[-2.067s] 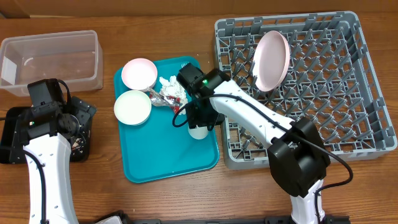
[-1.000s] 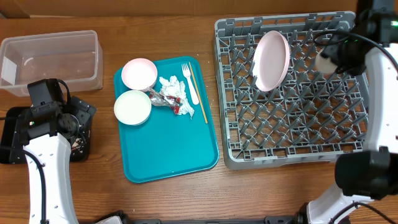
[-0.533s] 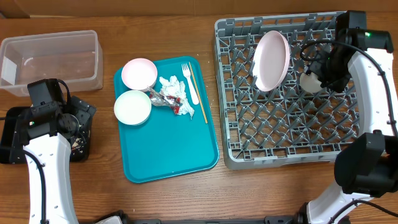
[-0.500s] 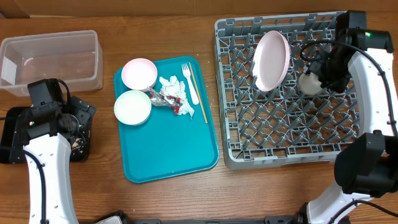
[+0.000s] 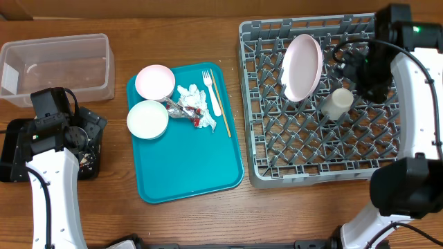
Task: Sort waste into correct bins and load items into the dishwasher rack
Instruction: 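Carry the white cup into the rack and set it down, then move the right gripper back over the teal tray to the white bowl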
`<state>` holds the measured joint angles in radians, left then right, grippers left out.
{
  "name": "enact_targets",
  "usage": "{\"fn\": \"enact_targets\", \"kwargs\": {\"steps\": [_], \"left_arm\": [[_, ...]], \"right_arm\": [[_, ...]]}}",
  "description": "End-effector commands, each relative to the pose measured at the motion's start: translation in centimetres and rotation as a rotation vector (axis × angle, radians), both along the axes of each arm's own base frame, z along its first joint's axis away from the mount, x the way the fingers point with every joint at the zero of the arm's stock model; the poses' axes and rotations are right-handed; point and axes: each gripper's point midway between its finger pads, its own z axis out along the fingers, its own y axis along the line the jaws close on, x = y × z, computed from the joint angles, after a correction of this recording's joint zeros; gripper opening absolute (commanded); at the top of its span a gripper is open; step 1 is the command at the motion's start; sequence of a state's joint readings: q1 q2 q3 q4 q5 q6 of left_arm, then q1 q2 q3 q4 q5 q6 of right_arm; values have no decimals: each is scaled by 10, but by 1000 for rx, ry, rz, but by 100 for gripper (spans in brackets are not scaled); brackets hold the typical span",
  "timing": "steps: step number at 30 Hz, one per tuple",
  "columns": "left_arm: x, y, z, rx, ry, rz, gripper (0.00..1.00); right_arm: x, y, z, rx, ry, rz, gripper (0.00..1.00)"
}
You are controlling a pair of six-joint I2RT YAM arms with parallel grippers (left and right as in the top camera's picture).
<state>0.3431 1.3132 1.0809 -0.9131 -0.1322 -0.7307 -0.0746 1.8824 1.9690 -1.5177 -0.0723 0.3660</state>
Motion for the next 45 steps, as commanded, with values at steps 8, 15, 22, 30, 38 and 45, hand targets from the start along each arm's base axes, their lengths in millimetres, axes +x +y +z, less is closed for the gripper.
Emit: {"fn": "enact_targets", "kwargs": {"steps": [8, 15, 22, 30, 38, 45], "left_arm": [[3, 2, 6, -1, -17, 11, 100], [-3, -7, 2, -44, 9, -3, 100], [30, -81, 14, -226, -140, -544, 86], [27, -78, -6, -178, -21, -379, 82], [43, -79, -54, -216, 89, -370, 69], [57, -79, -82, -246, 114, -321, 66]], "right_arm": [[0, 201, 30, 79, -215, 497, 80], [-5, 284, -18, 80, -190, 679, 79], [3, 282, -22, 70, -194, 668, 85], [8, 268, -21, 91, -178, 636, 85], [6, 266, -22, 89, -165, 634, 86], [4, 265, -23, 86, -151, 634, 86]]}}
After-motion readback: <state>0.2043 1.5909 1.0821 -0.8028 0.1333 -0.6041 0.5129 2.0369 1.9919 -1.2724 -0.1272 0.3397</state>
